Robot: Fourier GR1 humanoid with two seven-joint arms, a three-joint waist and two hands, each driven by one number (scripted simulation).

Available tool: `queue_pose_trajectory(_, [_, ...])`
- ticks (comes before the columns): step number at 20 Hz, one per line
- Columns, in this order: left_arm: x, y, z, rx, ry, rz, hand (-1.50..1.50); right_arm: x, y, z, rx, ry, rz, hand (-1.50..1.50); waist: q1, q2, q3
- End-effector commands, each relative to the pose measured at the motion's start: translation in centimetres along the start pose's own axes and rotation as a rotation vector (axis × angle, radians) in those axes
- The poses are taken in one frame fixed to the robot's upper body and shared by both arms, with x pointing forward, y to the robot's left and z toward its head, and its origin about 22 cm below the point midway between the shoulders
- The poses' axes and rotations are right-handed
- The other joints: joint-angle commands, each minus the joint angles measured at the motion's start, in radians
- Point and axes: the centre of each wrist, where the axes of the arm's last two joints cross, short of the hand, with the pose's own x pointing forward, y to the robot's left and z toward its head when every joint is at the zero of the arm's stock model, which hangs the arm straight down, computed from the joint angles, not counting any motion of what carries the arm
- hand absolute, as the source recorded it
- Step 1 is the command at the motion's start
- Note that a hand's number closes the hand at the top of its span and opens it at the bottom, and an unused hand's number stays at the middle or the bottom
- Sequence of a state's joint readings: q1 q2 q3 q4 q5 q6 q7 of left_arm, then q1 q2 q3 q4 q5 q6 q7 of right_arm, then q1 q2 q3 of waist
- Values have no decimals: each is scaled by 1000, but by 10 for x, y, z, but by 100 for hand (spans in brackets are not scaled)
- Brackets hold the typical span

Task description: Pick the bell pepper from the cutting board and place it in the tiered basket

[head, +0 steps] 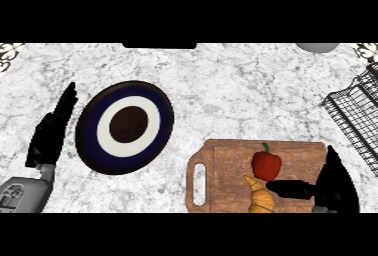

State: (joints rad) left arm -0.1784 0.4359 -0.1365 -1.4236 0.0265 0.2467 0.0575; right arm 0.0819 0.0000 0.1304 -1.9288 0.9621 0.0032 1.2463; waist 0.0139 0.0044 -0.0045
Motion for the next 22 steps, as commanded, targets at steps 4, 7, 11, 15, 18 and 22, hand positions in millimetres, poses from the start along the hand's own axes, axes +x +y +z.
queue_pose_trajectory(4, [3, -1, 0, 1, 0, -5, 0, 10, 11, -5, 37, 233, 25, -150, -1, -1, 2])
queue_pose_trajectory(7, [0, -12, 0, 1, 7, -7, 0, 16, 10, -10, 54, 235, 34, -150, -5, 0, 2])
queue_pose_trajectory(11, [1, -5, 2, -15, -7, 1, 0, 13, 15, -18, 56, 273, 26, -150, -5, -1, 2])
queue_pose_trajectory(15, [0, -2, 6, -7, 3, -3, 0, 19, 15, -21, 62, 269, 11, -150, 3, -3, 2])
queue_pose_trajectory(18, [2, -2, -4, 11, -10, -5, 0, 24, 26, -21, 87, 264, 21, -150, -5, 1, 2])
queue_pose_trajectory(22, [-12, -11, 10, 4, 12, 1, 0, 30, 38, -24, 113, 269, 1, -150, 6, 0, 2])
